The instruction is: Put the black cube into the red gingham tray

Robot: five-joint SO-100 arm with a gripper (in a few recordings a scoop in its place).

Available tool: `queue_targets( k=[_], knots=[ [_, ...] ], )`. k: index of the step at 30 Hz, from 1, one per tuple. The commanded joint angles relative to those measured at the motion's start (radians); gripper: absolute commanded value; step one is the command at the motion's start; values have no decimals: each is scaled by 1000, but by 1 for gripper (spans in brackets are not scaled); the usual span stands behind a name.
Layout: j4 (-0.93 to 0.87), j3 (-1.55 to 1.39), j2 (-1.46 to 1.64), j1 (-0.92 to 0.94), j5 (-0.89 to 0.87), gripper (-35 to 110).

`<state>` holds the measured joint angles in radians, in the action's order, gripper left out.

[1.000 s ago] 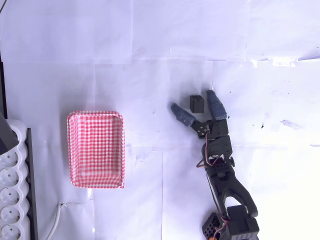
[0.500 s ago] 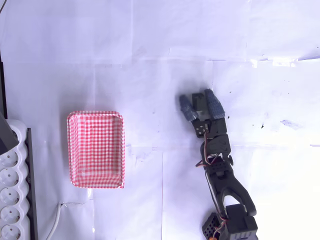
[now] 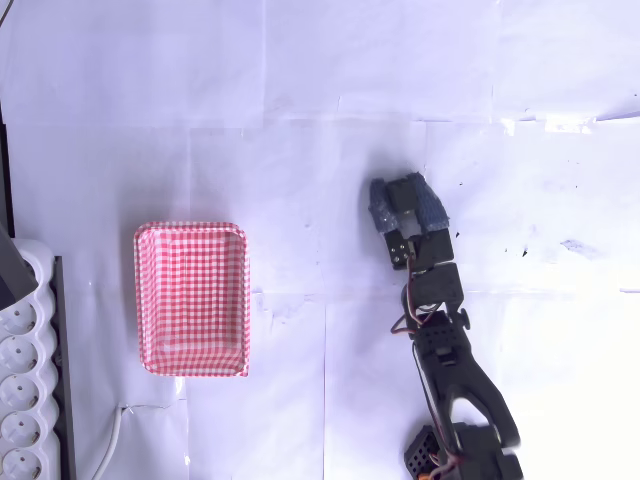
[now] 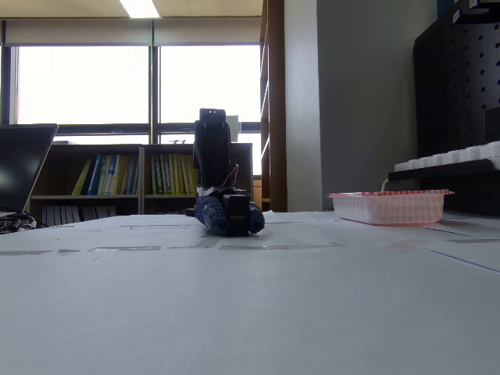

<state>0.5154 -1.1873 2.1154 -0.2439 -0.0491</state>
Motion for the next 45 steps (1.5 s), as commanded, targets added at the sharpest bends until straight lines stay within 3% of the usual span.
queue_targets(
  k=[1, 4, 7, 11, 16, 25, 37, 45],
  knots=[
    [-922, -232, -299, -23, 46, 0],
    [-1428, -541, -360, -104, 175, 0],
    [-1727, -902, -334, -204, 331, 0],
    [-1973, -1312, -261, -341, 466, 0],
    [-2141, -1644, -150, -509, 529, 0],
    [-2026, -1805, 132, -706, 503, 0],
    [-1812, -1809, 419, -792, 408, 1],
    [-1747, -1842, 497, -790, 408, 19]
  ],
)
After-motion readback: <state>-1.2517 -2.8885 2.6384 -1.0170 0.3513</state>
